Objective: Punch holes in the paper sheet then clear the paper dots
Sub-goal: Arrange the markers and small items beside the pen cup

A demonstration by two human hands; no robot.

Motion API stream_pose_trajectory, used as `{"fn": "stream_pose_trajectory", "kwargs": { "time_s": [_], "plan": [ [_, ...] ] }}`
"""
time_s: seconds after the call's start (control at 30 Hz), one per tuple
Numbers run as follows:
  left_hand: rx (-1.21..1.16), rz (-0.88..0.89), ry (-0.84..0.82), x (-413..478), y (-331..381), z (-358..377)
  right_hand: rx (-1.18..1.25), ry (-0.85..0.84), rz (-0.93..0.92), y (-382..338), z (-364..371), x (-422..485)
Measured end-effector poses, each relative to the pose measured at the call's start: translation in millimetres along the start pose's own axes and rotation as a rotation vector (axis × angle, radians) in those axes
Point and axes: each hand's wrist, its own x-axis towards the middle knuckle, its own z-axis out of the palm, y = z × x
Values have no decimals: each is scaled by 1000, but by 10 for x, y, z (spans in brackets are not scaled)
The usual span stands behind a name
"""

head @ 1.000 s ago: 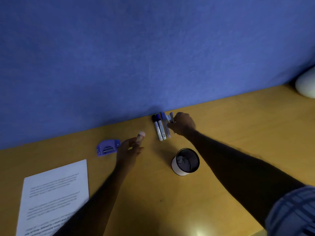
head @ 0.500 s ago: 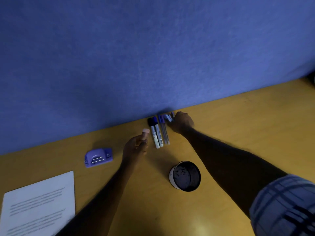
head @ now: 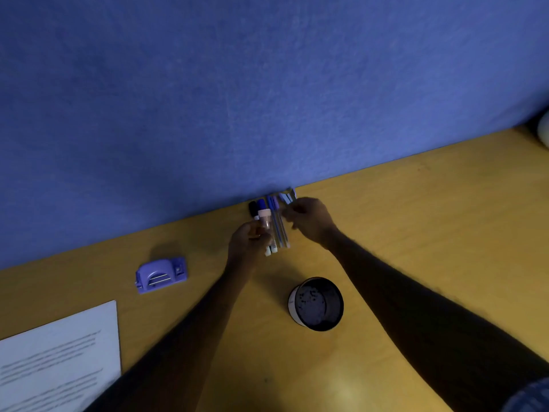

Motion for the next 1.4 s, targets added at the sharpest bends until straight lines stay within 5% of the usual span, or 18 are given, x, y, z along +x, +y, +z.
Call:
{"fn": "stream_pose_trajectory", "kwargs": {
  "time_s": [0.07, 0.23, 0.47, 0.8, 1.4],
  "plan": [
    [13, 13, -18, -8, 48, 76, 139, -135, 65, -29, 27, -126],
    [107, 36, -98, -24, 86, 215, 114, -99, 26, 63, 25, -238],
    [252, 53, -33, -79, -35, 98, -305, 52, 63, 242, -26, -258],
    [264, 48, 52, -123, -158, -109, -484, 63, 125, 274, 71, -247],
    [304, 52, 96, -225, -130, -302, -480, -25, 181, 233, 0, -230]
  ]
}}
